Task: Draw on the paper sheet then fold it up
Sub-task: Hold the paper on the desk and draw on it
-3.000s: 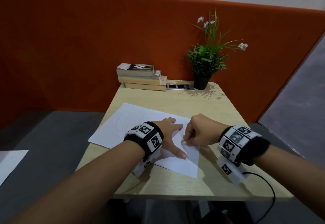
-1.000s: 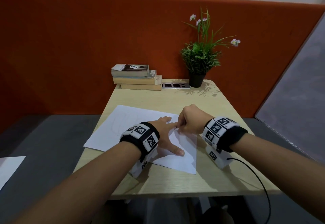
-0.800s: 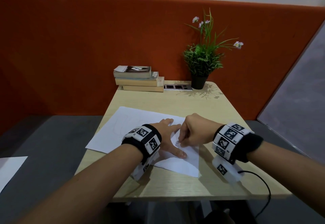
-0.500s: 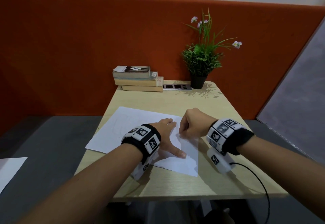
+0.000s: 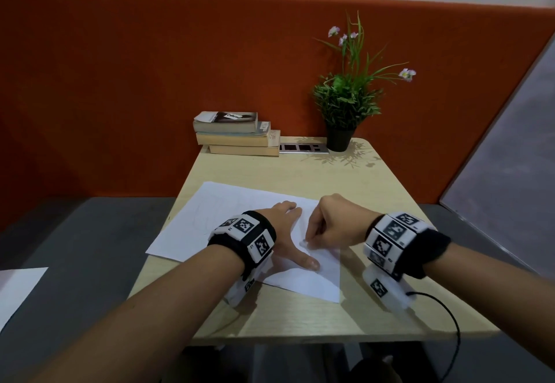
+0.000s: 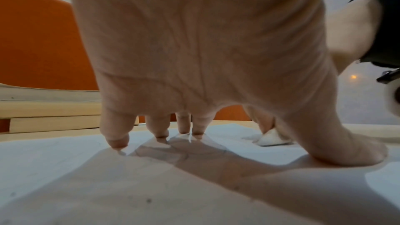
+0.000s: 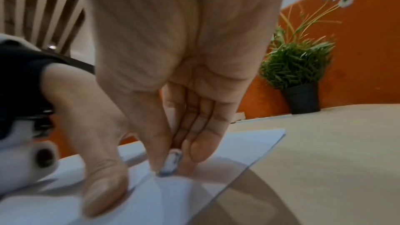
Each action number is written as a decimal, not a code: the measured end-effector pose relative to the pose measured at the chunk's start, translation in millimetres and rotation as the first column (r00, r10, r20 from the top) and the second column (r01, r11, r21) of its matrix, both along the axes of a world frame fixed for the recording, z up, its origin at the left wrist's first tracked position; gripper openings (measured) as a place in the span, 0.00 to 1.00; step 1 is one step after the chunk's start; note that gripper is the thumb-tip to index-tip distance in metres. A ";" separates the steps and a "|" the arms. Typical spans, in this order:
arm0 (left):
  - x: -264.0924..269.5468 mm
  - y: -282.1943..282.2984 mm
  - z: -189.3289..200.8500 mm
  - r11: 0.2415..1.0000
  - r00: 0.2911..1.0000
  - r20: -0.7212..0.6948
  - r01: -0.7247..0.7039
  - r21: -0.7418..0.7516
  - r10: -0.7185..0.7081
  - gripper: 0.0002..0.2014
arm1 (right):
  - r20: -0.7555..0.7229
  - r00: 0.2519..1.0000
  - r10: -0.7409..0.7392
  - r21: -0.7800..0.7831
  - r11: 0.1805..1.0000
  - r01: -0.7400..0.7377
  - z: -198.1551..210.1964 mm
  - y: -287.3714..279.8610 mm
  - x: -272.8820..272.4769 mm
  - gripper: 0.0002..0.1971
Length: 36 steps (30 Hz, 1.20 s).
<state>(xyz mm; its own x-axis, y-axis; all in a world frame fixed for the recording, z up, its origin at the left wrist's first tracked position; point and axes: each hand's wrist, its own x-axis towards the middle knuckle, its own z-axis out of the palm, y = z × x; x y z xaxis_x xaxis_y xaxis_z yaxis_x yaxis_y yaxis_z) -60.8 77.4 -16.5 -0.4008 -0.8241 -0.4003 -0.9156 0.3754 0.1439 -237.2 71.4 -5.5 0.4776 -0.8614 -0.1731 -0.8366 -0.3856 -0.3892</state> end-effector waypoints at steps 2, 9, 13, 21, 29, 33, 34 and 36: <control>0.5 -0.9 -0.9 1.000 1.000 -0.006 -0.001 0.001 0.001 0.64 | -0.021 0.999 0.042 0.011 0.999 -0.042 2.7 3.3 1.2 0.03; 1.0 -0.8 -0.2 1.000 1.000 -0.022 -0.011 0.011 0.011 0.63 | 0.018 0.994 -0.105 -0.116 0.988 0.106 0.7 -26.5 15.0 0.04; 1.4 -0.9 -1.8 1.000 1.000 -0.028 -0.006 0.007 0.006 0.62 | 0.036 0.998 -0.058 -0.046 0.997 0.060 -2.9 -9.8 11.1 0.04; 0.3 -0.9 -1.1 1.000 1.000 -0.025 -0.014 0.015 0.014 0.63 | -0.023 0.993 -0.114 -0.125 0.986 0.111 6.0 -30.1 11.1 0.04; -1.1 -0.7 -1.4 1.000 1.000 -0.020 -0.015 0.007 0.015 0.63 | -0.011 1.000 0.011 0.003 1.000 -0.011 2.8 -0.2 7.9 0.02; -1.3 -1.2 -0.5 1.000 1.000 -0.012 -0.015 0.020 0.015 0.63 | -0.039 0.997 -0.068 -0.120 0.991 0.063 3.4 -24.3 9.9 0.05; -1.5 -1.3 -0.3 1.000 1.000 -0.008 -0.016 0.018 0.016 0.63 | -0.040 0.995 -0.094 -0.138 0.987 0.087 3.4 -28.3 10.8 0.05; -1.3 -1.2 -0.1 1.000 1.000 -0.003 -0.015 0.008 0.015 0.62 | -0.038 0.993 -0.116 -0.138 0.984 0.110 1.8 -30.0 11.2 0.05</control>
